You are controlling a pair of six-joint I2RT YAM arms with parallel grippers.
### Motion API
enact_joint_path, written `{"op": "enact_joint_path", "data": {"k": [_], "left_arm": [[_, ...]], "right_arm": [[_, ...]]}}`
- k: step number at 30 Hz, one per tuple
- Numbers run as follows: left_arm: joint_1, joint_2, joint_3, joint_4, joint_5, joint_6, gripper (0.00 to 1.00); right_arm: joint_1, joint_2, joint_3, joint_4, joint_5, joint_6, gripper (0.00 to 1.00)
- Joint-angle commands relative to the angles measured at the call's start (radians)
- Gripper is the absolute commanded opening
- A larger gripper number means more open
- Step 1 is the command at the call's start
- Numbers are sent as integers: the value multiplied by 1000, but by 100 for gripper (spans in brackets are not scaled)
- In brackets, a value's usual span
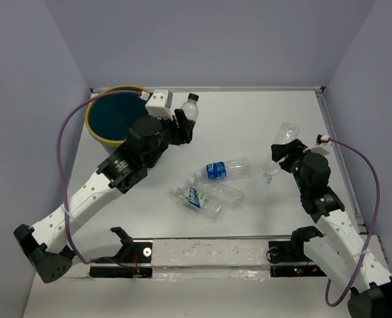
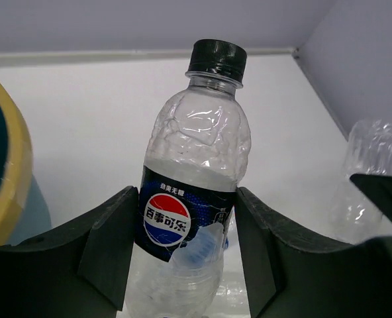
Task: Put the plastic bottles in the bin
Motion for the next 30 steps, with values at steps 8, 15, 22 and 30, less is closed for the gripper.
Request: {"op": "enact_joint_path", "data": {"k": [8,15,22,30], "left_arm": [[307,23,329,3,39,114,40],[498,87,296,15,18,78,44],[547,26,187,20,25,10,85],[547,-188,44,-9,159,8,92]], "right_arm": [[13,20,122,-6,-139,-18,41],[106,67,187,25,-157,-50,41],[338,210,358,99,-73,-124,41],[569,631,791,191,-80,-303,40]]}}
